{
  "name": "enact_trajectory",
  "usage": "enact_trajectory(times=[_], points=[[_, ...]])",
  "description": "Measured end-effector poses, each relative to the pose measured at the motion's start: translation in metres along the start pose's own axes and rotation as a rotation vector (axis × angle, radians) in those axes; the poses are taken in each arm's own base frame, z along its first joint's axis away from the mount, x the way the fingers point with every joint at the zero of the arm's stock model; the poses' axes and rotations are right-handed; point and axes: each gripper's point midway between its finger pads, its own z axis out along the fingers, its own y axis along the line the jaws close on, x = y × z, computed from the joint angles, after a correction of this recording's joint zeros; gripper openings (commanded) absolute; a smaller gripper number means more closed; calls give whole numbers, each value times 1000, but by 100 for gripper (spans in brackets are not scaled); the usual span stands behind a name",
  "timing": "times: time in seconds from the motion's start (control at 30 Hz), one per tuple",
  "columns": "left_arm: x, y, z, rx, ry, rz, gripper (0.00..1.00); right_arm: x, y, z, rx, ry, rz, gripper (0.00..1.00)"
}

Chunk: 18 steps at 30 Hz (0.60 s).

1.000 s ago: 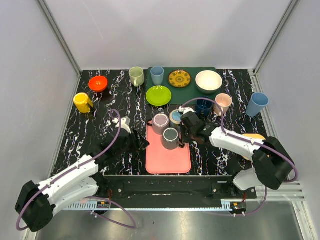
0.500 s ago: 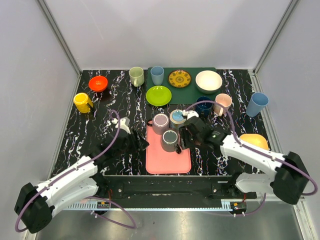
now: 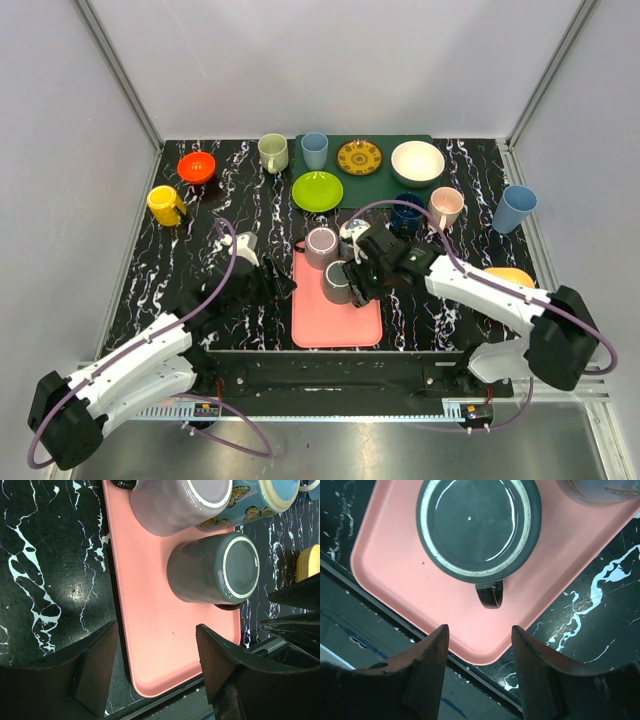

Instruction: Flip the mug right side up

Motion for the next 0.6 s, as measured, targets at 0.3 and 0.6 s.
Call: enact_trajectory(times=[0.3, 0.6], points=[[-3, -3, -3, 15, -14, 0, 66, -7, -5, 28, 27, 96, -94, 59], [-3, -3, -2, 15, -14, 10, 66, -4, -11, 53, 51, 167, -139, 12]])
